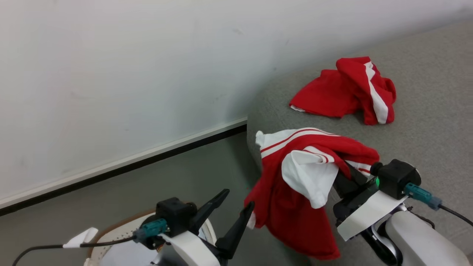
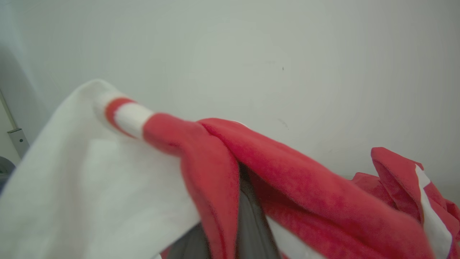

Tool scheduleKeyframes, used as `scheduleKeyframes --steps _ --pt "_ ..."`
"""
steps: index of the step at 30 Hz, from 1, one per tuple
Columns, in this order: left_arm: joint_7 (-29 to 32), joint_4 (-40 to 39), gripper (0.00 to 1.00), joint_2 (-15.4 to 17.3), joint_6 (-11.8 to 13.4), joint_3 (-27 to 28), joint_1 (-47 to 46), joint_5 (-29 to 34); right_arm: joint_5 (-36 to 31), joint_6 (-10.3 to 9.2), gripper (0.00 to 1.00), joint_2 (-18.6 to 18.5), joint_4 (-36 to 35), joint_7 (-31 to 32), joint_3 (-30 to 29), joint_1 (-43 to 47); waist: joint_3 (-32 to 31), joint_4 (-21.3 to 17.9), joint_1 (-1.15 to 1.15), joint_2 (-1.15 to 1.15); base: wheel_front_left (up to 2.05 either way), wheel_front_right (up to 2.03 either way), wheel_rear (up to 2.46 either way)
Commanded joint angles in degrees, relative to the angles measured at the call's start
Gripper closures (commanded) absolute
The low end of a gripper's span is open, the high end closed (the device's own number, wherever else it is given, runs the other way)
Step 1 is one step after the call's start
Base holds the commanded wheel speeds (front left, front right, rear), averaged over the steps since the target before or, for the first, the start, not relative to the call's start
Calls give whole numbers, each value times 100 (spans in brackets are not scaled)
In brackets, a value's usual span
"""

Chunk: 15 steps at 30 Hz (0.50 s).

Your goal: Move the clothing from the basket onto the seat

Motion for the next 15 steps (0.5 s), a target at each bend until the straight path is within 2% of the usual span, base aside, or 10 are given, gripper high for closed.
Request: scheduleKeyframes --steps 1,8,15 --pt "-14 6 0 3 -22 9 -72 111 -66 -15 100 -35 -34 -3 -91 39 171 -207 0 0 0 0 0" --pt "-10 -39 0 -29 -66 -39 -370 210 -342 -15 100 -13 -177 -3 -882 0 646 -141 0 0 0 0 0" --pt "116 -132 0 59 -160 -30 -925 439 -847 -15 100 31 -187 -3 -2059 -1036 1613 278 0 0 0 0 0"
